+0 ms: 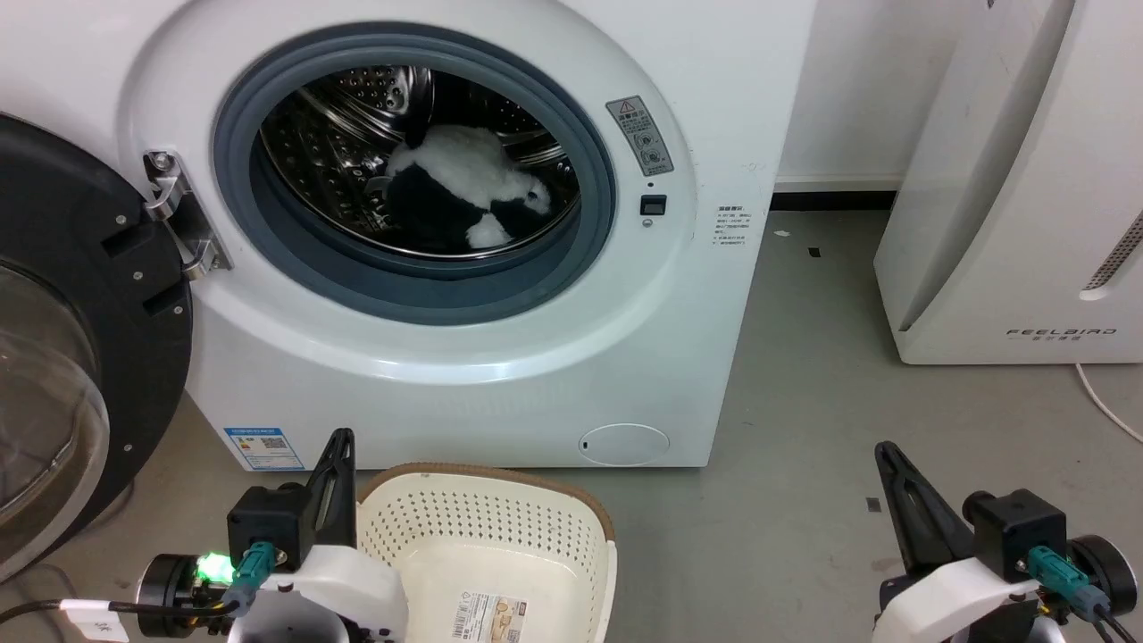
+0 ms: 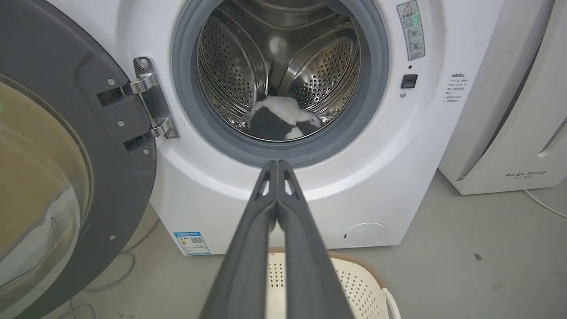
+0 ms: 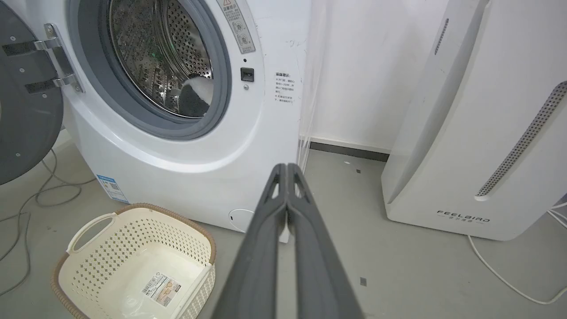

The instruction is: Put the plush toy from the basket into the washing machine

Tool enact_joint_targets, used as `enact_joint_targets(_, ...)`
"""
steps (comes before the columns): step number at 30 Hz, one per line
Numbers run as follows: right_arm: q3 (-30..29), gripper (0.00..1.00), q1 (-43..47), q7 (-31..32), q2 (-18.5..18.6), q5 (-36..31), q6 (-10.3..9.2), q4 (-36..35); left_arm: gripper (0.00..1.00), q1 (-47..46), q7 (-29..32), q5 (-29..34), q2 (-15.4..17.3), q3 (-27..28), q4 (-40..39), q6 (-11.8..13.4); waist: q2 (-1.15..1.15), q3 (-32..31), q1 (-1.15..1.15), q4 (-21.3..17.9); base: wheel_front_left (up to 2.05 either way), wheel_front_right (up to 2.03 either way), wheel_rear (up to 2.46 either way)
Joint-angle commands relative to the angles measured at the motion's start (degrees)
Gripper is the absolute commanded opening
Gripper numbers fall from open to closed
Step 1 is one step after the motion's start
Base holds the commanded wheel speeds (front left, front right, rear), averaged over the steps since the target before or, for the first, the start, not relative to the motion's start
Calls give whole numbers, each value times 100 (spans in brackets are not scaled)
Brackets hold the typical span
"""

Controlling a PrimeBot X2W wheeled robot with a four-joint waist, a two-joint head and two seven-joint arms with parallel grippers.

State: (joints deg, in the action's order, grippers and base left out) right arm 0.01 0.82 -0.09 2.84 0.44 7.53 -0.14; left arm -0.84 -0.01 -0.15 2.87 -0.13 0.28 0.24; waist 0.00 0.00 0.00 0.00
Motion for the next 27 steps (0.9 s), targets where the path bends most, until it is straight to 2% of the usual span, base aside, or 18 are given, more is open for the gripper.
enact_joint_targets(1, -1, 0, -82, 9, 4, -44, -4, 14, 0, 84, 1, 15, 0, 13, -28, -24, 0, 0, 0, 0, 0, 0, 0)
enact_joint_targets(27, -1, 0, -82, 9, 4, -44, -4, 14, 0, 84, 1, 15, 0, 13, -28, -24, 0, 0, 0, 0, 0, 0, 0)
